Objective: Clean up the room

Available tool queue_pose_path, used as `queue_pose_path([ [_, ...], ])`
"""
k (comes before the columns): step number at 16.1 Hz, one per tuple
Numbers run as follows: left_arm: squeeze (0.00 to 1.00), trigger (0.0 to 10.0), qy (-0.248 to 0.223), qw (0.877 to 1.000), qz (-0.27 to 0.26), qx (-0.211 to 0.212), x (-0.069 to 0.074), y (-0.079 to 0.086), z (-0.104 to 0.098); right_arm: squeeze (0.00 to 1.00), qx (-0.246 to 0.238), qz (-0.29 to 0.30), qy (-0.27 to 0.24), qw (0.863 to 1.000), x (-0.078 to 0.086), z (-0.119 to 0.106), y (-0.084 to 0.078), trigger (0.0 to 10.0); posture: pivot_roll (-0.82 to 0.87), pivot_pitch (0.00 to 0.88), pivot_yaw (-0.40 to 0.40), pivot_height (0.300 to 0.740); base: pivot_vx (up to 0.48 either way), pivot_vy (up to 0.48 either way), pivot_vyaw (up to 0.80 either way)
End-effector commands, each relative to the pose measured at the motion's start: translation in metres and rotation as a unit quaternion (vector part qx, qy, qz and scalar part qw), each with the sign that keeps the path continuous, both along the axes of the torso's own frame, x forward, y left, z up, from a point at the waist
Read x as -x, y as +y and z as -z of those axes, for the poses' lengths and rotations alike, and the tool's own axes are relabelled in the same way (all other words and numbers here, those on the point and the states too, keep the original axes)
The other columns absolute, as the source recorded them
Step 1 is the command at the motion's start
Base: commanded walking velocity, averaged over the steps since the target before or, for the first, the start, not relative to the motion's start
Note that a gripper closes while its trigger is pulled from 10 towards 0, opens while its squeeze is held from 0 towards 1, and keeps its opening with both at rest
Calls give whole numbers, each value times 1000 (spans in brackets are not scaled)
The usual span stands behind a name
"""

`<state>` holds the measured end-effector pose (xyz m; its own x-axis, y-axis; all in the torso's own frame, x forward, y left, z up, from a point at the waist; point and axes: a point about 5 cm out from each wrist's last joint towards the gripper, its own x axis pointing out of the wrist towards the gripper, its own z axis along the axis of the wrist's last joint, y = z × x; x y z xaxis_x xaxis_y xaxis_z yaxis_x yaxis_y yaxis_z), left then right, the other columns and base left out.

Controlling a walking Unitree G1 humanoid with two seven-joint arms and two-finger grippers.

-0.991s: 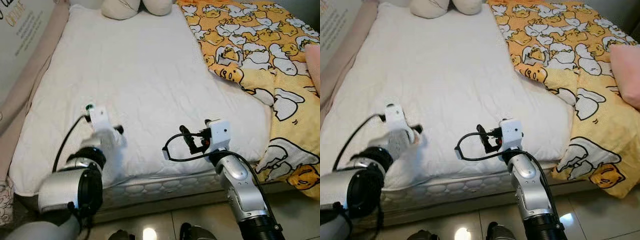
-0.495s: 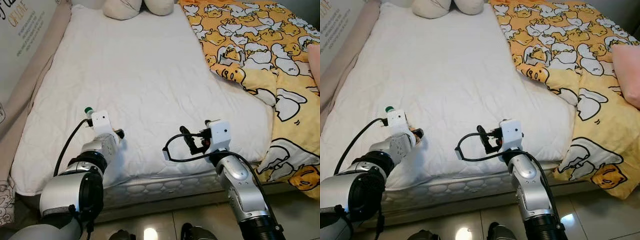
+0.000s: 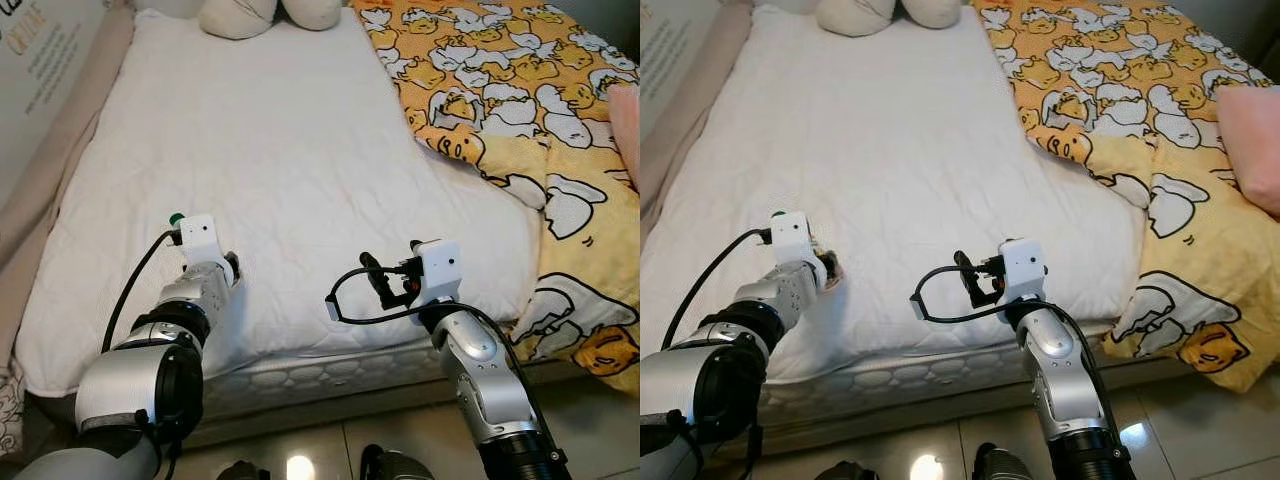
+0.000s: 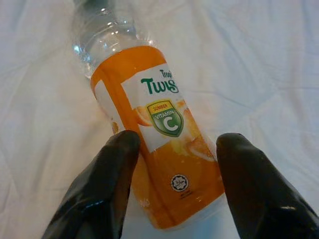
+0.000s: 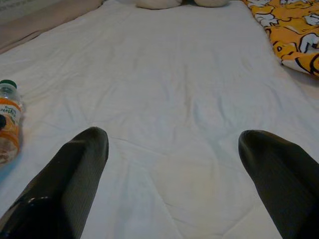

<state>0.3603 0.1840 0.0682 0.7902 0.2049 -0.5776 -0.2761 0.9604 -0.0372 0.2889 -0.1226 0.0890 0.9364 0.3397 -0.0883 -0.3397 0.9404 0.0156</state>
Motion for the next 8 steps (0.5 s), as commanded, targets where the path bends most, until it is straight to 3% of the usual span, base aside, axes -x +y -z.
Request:
queue_pose_path([
  [1, 0, 0, 5, 1000, 4, 4, 3, 1, 4, 0, 1, -5, -1, 1000, -1, -3, 1, 10000, -133, 75, 20, 740, 0, 0, 0],
  [4, 0, 0, -8, 1000, 12, 12, 1, -3, 2, 0, 2, -4, 0, 1000, -1, -2, 1, 10000, -133, 75, 20, 740, 0, 0, 0],
  [8, 0, 0, -101, 994, 24, 16, -19, 2, -33, 0, 2, -3, -1, 1000, -1, -2, -1, 10000, -128, 70, 16, 740, 0, 0, 0],
])
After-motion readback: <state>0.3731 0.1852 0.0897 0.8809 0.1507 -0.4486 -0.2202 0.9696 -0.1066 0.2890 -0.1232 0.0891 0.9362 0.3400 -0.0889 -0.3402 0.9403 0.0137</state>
